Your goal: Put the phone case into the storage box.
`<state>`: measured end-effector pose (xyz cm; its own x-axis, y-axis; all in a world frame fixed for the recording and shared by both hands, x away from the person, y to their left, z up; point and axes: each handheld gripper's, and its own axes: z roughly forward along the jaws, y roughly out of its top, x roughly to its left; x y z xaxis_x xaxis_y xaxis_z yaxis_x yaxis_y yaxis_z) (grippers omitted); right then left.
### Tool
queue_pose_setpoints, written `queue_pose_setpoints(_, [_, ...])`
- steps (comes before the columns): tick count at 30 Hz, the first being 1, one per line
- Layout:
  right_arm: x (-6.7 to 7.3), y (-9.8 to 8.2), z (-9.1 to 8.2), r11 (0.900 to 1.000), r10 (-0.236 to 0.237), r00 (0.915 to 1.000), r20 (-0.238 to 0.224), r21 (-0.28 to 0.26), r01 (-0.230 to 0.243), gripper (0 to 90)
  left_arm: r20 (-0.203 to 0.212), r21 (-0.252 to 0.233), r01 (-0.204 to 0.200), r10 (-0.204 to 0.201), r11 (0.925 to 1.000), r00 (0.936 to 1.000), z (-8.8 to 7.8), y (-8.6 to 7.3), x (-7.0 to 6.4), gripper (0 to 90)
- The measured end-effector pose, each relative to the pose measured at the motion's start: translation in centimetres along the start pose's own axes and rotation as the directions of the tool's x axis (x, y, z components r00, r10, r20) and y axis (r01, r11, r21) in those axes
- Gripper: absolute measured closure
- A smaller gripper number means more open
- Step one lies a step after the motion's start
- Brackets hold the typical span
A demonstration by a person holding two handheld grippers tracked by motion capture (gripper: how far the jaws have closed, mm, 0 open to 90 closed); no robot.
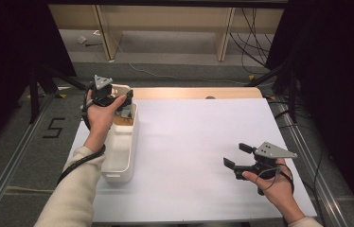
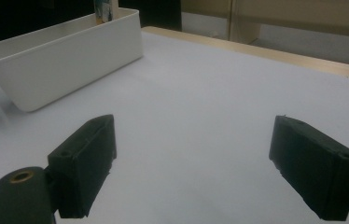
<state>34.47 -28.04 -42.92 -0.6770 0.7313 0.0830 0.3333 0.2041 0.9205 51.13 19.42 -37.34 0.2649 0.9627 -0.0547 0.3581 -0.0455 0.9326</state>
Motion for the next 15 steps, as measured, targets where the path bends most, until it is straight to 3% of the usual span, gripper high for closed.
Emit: queue_pose_setpoints(15, [0.06,0.05,-0.03,1.0,-0.005,1.0,0.0,0.0,0.005,15.3,-0.009,0.013,0.006,-0.006,0.9999,0.9999,0.52,-0.07,0.12,10.9])
